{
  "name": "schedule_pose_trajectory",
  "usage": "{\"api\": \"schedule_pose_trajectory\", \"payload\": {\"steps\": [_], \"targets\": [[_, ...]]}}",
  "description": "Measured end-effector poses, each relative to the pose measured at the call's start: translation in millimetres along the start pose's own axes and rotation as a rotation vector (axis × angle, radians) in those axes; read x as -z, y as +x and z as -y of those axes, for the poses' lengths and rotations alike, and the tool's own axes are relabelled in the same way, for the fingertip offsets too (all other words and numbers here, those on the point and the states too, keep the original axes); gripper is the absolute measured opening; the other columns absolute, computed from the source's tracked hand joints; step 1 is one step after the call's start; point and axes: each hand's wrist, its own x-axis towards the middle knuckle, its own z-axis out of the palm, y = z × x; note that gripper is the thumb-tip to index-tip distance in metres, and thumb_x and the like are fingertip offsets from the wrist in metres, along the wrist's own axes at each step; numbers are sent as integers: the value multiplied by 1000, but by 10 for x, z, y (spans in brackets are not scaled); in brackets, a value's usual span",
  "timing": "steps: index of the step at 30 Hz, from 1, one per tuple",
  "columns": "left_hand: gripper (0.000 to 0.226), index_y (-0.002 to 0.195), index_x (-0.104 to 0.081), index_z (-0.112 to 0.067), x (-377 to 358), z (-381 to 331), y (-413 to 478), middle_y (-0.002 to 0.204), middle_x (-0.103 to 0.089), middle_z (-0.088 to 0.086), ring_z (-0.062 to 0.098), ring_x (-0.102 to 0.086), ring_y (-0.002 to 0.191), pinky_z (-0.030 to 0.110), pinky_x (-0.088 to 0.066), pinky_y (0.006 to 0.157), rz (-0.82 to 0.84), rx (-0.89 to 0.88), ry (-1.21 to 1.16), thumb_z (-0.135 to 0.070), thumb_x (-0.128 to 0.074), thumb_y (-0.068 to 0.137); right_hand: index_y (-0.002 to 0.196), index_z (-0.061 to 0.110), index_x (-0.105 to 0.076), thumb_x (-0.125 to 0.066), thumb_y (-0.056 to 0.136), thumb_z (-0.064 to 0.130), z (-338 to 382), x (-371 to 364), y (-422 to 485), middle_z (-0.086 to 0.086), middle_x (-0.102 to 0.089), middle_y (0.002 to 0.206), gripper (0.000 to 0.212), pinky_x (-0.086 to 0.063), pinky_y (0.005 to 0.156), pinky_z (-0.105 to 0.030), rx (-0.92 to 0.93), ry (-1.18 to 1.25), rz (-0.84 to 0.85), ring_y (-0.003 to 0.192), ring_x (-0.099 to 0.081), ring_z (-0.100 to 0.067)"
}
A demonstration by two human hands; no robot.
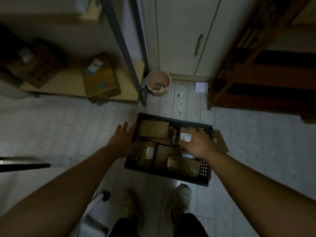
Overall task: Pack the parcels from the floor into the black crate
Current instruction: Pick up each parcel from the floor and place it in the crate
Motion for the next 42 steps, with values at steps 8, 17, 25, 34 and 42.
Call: {"api": "schedule_pose_trajectory", "payload": {"steps": [8, 17, 25, 34, 42], "targets": [[85, 150, -6, -23, 572, -667, -1137, 158, -4, 13, 33, -4, 144, 43, -10, 115, -106, -99, -5, -48, -56, 86, 148, 20, -25, -53, 84, 59, -11, 873, -1426, -11, -25, 152, 80, -29, 108, -41, -61, -65, -214, 137, -25, -31], [87, 150, -4, -27, 619, -1376, -2026, 159, -1, 4, 28, -3, 145, 41, -12, 118, -133, -344, -32, -51, -57, 85, 148, 20, -25, -54, 87, 55, -458, 1019, -2969, -8, -20, 156, 76, -30, 111, -41, -198, -32, -396, 139, -26, -29], [88, 149, -9, -28, 432, -2287, -2455, 159, -7, 4, 26, -5, 145, 40, -11, 115, -202, -480, 29, -57, -56, 81, 148, 26, -25, -54, 83, 60, -1146, 1243, -3655, -5, -20, 156, 79, -32, 109, -42, -212, -58, -502, 138, -29, -28], [85, 149, -3, -30, -384, -3587, -2753, 159, 1, 4, 28, 3, 145, 45, -8, 116, -118, -486, 36, -55, -54, 85, 148, 23, -25, -54, 87, 54, -2587, 1704, -4287, -5, -20, 157, 74, -27, 114, -40, -251, -112, -447, 141, -25, -25], [90, 147, -2, -36, -794, -3851, -2537, 159, -2, 5, 30, 2, 145, 48, -9, 114, -53, -368, 82, -62, -55, 79, 148, 24, -25, -57, 85, 55, -3090, 1943, -3965, -6, -22, 155, 77, -31, 110, -41, -187, -48, -385, 139, -29, -28]]}}
